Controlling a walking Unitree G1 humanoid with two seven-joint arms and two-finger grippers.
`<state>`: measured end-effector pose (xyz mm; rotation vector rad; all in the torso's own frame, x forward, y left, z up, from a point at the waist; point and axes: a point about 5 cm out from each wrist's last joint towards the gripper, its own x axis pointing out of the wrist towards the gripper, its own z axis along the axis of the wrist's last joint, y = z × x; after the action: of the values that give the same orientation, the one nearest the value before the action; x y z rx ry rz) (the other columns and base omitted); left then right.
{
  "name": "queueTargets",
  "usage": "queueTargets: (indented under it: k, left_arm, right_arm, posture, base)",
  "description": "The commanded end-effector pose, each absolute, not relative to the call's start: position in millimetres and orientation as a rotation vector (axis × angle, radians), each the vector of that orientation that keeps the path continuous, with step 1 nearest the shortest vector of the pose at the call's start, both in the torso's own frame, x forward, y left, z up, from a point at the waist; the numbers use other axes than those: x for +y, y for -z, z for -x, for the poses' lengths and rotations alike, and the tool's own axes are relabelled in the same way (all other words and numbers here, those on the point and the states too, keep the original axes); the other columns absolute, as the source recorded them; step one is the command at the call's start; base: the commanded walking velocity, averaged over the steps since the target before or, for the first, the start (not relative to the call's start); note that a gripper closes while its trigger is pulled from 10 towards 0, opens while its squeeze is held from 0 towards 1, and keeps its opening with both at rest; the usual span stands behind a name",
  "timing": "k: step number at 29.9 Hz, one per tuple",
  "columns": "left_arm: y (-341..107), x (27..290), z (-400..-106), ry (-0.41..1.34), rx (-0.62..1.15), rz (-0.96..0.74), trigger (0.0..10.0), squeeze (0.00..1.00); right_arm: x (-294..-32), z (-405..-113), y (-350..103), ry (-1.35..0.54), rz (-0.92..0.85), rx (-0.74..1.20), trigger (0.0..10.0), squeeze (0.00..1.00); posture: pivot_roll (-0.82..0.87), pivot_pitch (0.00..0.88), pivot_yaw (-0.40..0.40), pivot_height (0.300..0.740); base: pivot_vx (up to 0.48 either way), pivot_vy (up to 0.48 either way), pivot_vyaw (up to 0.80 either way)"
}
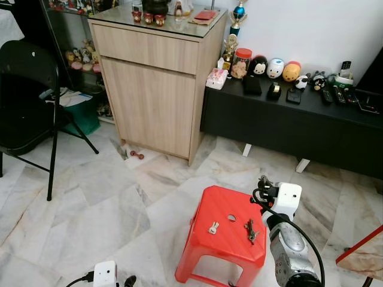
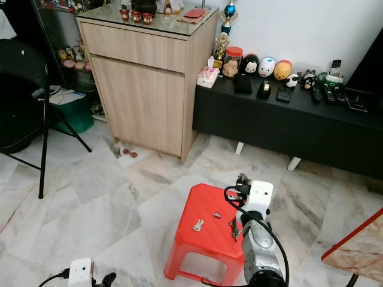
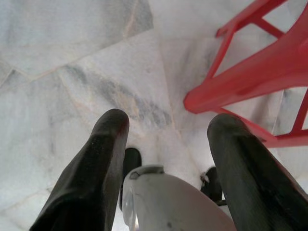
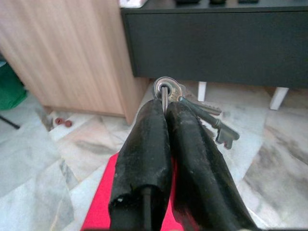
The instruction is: Hang keys on a hook
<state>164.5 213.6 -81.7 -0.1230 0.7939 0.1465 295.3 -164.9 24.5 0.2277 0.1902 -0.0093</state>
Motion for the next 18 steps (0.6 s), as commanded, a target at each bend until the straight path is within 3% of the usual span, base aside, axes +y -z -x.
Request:
queueTargets:
  k: [1, 11, 18]
  left_arm:
    - [83.3, 205.5, -164.2, -0.114, 0.801, 0.118, 10.0, 0.00]
    - [83.2, 204.2, -164.5, -0.113, 0.796, 0.120, 10.0, 0.00]
    - [83.1, 204.4, -164.7, -0.117, 0.796, 0.125, 10.0, 0.00]
  right_arm:
    - [-175.5, -294.6, -23.8, 0.044, -0.235, 0.199, 10.0, 0.00]
    - [-176.2, -292.6, -20.6, 0.064, -0.236, 0.217, 10.0, 0.00]
    - [-177.2, -293.0, -21.4, 0.067, -0.231, 0.213, 10.0, 0.00]
  posture:
    - [0.08, 0.000, -0.123, 0.740]
    - [0.08, 0.000, -0.128, 0.740]
    - [0.08, 0.000, -0.128, 0.740]
  base:
    - [0.000, -0.480, -0.77]
    - [0.000, -0.480, -0.72]
    - [0.000, -0.480, 0.00]
